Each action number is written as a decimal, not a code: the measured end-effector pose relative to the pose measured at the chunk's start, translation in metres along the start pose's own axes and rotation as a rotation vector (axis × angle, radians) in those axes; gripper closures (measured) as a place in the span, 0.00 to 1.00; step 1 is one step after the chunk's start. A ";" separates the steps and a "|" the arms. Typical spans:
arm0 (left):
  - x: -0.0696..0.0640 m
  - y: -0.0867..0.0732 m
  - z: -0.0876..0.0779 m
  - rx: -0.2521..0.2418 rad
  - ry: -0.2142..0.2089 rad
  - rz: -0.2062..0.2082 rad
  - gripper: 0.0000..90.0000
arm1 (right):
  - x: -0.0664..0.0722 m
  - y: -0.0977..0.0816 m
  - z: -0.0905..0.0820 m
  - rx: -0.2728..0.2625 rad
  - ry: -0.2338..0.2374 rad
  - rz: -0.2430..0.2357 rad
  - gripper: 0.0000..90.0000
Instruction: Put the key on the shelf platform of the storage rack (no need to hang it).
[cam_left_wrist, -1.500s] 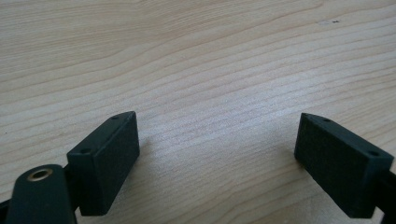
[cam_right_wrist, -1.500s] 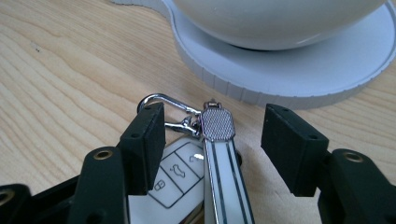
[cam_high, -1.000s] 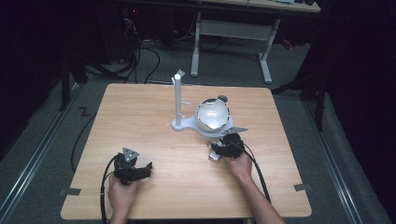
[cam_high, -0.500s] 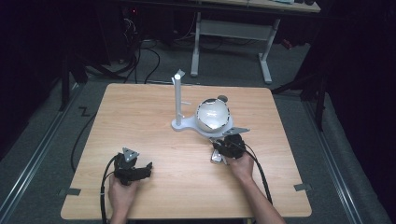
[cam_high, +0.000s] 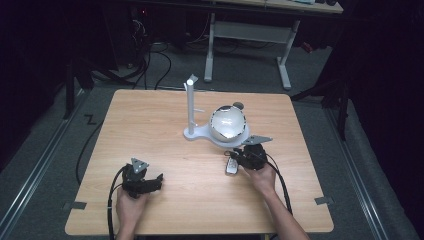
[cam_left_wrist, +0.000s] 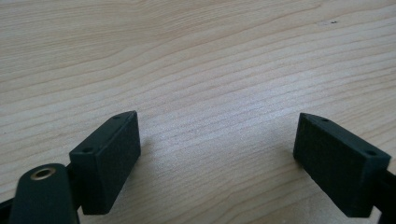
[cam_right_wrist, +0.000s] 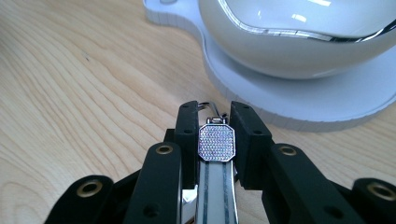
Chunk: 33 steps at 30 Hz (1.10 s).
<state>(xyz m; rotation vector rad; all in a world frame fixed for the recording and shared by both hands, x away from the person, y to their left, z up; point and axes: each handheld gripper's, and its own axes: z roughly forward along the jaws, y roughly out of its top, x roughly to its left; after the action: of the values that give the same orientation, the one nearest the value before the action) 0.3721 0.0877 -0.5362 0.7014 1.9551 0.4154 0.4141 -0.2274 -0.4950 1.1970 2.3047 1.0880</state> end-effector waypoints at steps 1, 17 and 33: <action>0.000 0.000 0.000 0.000 0.000 0.003 0.17 | -0.001 0.001 -0.003 -0.009 0.004 0.002 0.82; 0.000 0.000 0.000 -0.002 0.001 0.001 0.17 | -0.010 0.005 -0.042 -0.045 0.023 0.017 0.82; 0.000 0.000 0.000 -0.003 0.001 0.002 0.17 | -0.022 0.012 -0.077 -0.080 0.029 0.022 0.83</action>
<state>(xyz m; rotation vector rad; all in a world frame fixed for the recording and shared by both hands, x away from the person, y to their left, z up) 0.3721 0.0872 -0.5364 0.7015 1.9548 0.4195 0.3887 -0.2775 -0.4372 1.1865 2.2519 1.2007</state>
